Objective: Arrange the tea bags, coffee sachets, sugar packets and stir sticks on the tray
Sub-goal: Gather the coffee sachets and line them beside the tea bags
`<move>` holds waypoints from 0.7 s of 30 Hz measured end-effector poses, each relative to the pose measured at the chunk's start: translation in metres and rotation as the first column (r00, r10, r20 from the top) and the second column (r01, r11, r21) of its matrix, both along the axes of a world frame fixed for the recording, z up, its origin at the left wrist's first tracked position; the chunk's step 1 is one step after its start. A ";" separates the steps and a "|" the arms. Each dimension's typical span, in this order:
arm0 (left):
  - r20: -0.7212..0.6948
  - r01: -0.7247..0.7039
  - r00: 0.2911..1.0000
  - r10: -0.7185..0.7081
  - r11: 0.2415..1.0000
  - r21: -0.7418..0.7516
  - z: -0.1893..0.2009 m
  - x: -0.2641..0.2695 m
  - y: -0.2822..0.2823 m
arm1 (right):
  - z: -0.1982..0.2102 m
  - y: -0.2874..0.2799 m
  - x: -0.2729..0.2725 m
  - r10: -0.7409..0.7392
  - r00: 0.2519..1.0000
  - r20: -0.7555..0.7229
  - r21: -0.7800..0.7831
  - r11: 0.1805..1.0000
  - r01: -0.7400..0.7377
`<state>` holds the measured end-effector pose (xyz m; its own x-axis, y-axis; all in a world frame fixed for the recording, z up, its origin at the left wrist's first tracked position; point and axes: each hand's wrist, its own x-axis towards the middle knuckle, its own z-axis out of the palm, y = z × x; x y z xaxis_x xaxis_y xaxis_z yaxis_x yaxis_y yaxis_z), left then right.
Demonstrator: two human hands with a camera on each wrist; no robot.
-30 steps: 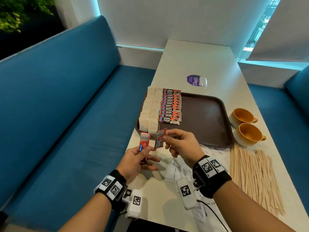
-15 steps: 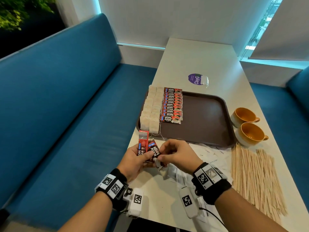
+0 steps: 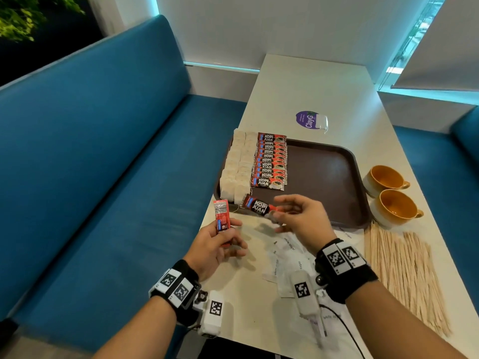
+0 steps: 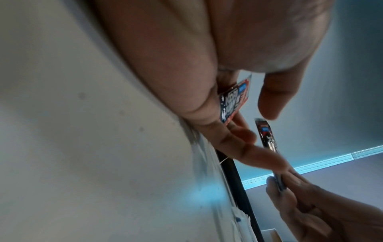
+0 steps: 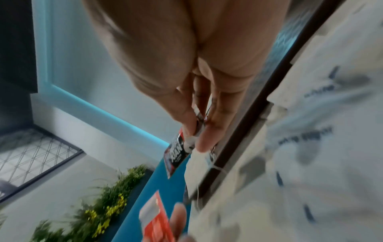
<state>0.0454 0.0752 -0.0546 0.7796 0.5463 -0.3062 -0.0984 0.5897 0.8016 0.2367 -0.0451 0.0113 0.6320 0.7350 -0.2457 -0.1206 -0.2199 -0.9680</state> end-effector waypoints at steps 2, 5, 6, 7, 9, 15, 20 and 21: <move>-0.001 -0.027 1.000 0.027 0.999 -0.034 -0.002 0.000 0.002 | 0.002 0.004 0.018 -0.079 0.997 -0.016 0.012 0.997 0.079; 0.016 -0.049 0.999 0.051 0.993 -0.106 -0.005 0.001 0.005 | 0.004 0.012 0.047 -0.159 0.987 -0.015 0.048 0.986 0.159; 0.025 -0.053 0.998 0.057 0.989 -0.137 -0.004 0.001 0.005 | 0.003 0.017 0.056 -0.169 0.986 -0.006 0.056 0.984 0.169; 0.030 -0.058 0.998 0.064 0.985 -0.162 -0.003 0.001 0.005 | 0.002 0.021 0.064 -0.170 0.985 -0.003 0.055 0.984 0.170; 0.028 -0.060 0.997 0.066 0.982 -0.179 -0.002 0.001 0.006 | -0.004 0.032 0.078 -0.150 0.989 0.002 0.014 0.989 0.150; 0.019 -0.045 0.999 0.048 0.992 -0.116 -0.003 0.002 0.005 | -0.019 0.060 0.098 0.017 0.990 0.141 -0.232 0.973 0.016; 0.051 -0.024 0.998 0.030 0.992 -0.127 -0.005 0.002 0.006 | -0.021 0.072 0.104 0.111 0.980 0.166 -0.337 0.940 -0.049; 0.056 -0.017 0.998 0.024 0.992 -0.122 -0.006 0.002 0.007 | -0.022 0.074 0.104 0.130 0.976 0.176 -0.364 0.930 -0.058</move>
<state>0.0476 0.0818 -0.0603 0.7866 0.5243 -0.3262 -0.1554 0.6793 0.7172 0.3411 0.0291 -0.0102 0.6259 0.6807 -0.3806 0.0993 -0.5536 -0.8268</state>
